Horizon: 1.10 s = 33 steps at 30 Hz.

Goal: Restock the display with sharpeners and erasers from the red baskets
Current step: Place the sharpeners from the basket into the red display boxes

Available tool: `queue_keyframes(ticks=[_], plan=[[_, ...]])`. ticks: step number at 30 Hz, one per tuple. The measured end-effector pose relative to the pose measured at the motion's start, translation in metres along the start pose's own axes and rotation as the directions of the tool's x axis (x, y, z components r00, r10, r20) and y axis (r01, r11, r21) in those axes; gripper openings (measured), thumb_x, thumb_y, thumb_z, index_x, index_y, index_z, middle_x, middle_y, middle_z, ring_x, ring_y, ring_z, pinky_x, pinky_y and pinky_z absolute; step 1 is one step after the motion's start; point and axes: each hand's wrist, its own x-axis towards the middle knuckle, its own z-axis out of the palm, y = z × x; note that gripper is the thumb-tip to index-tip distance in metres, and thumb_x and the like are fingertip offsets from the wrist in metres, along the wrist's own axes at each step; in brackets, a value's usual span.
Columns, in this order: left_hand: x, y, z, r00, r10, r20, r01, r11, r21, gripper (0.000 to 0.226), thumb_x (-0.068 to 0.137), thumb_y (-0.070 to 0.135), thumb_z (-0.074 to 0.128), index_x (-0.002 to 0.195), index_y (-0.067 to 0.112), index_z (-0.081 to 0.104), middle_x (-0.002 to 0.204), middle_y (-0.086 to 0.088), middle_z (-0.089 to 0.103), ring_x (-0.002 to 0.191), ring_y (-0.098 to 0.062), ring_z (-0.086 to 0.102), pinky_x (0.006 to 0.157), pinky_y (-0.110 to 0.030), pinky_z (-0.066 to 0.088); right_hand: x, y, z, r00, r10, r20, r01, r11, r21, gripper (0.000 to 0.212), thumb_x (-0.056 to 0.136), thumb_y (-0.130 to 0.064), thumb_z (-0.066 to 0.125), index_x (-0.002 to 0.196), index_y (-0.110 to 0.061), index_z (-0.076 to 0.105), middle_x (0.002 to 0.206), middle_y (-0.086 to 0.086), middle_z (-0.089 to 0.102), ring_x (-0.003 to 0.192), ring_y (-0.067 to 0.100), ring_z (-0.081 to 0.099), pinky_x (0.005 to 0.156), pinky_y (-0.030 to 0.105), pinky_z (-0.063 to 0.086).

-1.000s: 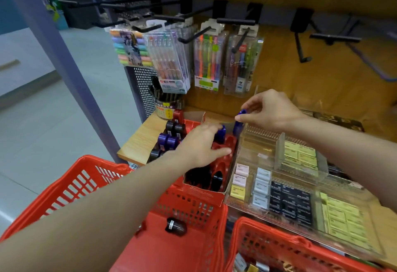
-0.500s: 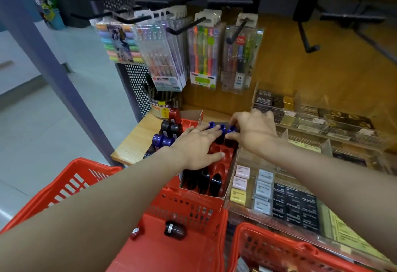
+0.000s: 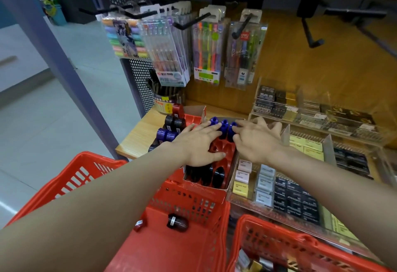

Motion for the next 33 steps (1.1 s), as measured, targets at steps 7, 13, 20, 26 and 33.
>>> queue_keyframes(ticks=[7, 13, 20, 26, 33], plan=[[-0.079, -0.022, -0.010, 0.898, -0.123, -0.422, -0.080, 0.899, -0.431, 0.033, 0.098, 0.020, 0.055, 0.130, 0.017, 0.058, 0.141, 0.000, 0.052, 0.133, -0.014, 0.043, 0.109, -0.019, 0.027, -0.014, -0.025, -0.021, 0.996, -0.002, -0.093, 0.007, 0.999, 0.054, 0.032, 0.097, -0.027, 0.039, 0.113, -0.021, 0.065, 0.143, 0.007, 0.037, 0.131, 0.031, 0.030, 0.104, 0.055, 0.024], [-0.186, -0.063, 0.026, 0.825, -0.357, -0.437, 0.098, 0.853, -0.513, 0.021, 0.089, -0.002, 0.059, 0.101, 0.013, 0.069, 0.103, 0.002, 0.066, 0.099, -0.014, 0.060, 0.089, -0.023, 0.043, -0.078, -0.121, -0.009, 0.951, -0.105, -0.291, 0.282, 0.680, 0.676, 0.019, 0.085, -0.015, 0.056, 0.091, -0.021, 0.074, 0.077, -0.010, 0.068, 0.065, -0.002, 0.059, 0.062, 0.010, 0.041], [-0.223, -0.102, 0.106, 0.767, -0.641, -0.026, 0.491, 0.612, -0.621, 0.020, 0.088, 0.001, 0.060, 0.104, 0.011, 0.064, 0.102, -0.005, 0.065, 0.100, -0.025, 0.064, 0.088, -0.028, 0.046, -0.097, -0.170, 0.110, 0.965, 0.004, 0.261, -0.181, 0.730, 0.659, 0.025, 0.090, -0.013, 0.056, 0.112, -0.018, 0.068, 0.112, 0.004, 0.070, 0.110, 0.021, 0.063, 0.091, 0.023, 0.044], [-0.214, -0.140, 0.184, 0.595, -0.752, 0.284, 0.742, 0.377, -0.554, 0.049, 0.089, 0.020, 0.069, 0.132, 0.007, 0.051, 0.128, -0.018, 0.059, 0.116, -0.031, 0.059, 0.091, -0.033, 0.047, -0.072, -0.171, 0.198, 0.952, 0.029, 0.304, -0.173, 0.872, 0.458, 0.045, 0.088, -0.008, 0.056, 0.132, -0.017, 0.055, 0.131, 0.010, 0.056, 0.122, 0.027, 0.053, 0.101, 0.028, 0.037], [-0.174, -0.161, 0.250, 0.612, -0.753, 0.244, 0.734, 0.426, -0.528, 0.068, 0.080, 0.022, 0.080, 0.136, 0.006, 0.044, 0.132, -0.022, 0.047, 0.122, -0.038, 0.050, 0.103, -0.038, 0.039, -0.041, -0.190, 0.272, 0.973, -0.026, 0.230, 0.014, 0.999, 0.052, 0.045, 0.099, -0.027, 0.048, 0.143, -0.029, 0.036, 0.141, -0.003, 0.043, 0.128, 0.021, 0.046, 0.103, 0.036, 0.042]])
